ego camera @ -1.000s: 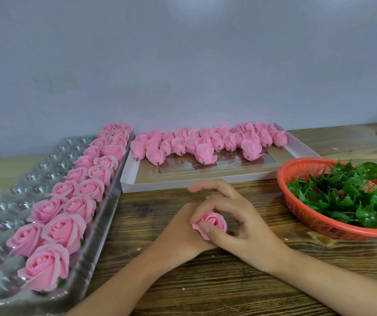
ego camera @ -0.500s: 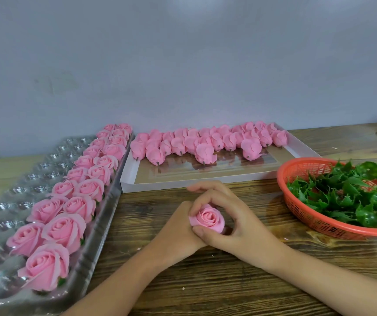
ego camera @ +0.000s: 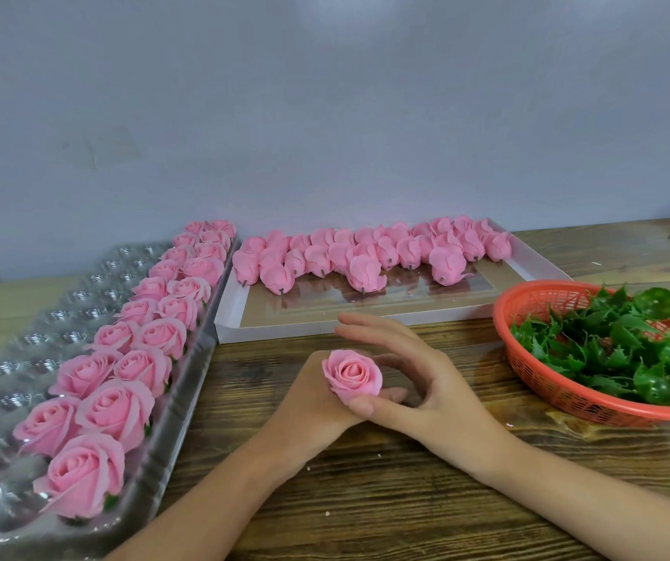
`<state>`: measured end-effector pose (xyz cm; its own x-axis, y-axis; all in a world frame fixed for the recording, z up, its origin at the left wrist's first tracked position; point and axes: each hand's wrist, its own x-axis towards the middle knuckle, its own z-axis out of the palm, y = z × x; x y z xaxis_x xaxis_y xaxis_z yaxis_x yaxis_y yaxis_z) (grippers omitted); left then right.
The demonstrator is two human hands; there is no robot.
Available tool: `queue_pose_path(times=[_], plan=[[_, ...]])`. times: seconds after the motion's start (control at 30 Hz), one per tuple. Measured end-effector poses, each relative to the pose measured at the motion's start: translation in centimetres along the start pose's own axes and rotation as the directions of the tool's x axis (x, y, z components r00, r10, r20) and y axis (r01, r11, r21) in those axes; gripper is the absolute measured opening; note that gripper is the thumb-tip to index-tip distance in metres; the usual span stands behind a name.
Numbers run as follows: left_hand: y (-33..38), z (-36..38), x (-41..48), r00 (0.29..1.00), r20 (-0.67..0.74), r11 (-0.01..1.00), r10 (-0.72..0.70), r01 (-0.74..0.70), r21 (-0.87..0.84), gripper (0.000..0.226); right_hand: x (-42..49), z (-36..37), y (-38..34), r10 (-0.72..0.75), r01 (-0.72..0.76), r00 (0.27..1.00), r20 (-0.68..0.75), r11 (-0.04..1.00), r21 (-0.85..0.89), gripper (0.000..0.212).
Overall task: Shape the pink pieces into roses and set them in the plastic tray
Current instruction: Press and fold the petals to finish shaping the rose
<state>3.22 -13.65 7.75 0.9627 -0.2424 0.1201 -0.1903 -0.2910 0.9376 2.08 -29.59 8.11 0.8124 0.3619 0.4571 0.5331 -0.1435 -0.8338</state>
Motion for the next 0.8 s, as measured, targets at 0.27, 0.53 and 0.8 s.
queue_pose_path(times=[0.27,0.53,0.8], plan=[[1.2,0.3,0.3,0.949,0.181,0.961,0.260,-0.272,0.046,0.016,0.2,-0.1,0.4,0.053,-0.044,0.989,-0.140,0.997,0.064,0.014],[1.4,0.2,0.2,0.941,0.200,0.951,0.273,-0.295,0.092,0.032,0.2,0.1,-0.5,0.045,-0.037,0.995,-0.086,0.995,0.088,0.024],[1.5,0.2,0.1,0.939,0.224,0.954,0.260,-0.286,0.091,0.030,0.2,-0.1,-0.3,0.023,-0.019,0.999,-0.039,0.996,0.086,0.020]])
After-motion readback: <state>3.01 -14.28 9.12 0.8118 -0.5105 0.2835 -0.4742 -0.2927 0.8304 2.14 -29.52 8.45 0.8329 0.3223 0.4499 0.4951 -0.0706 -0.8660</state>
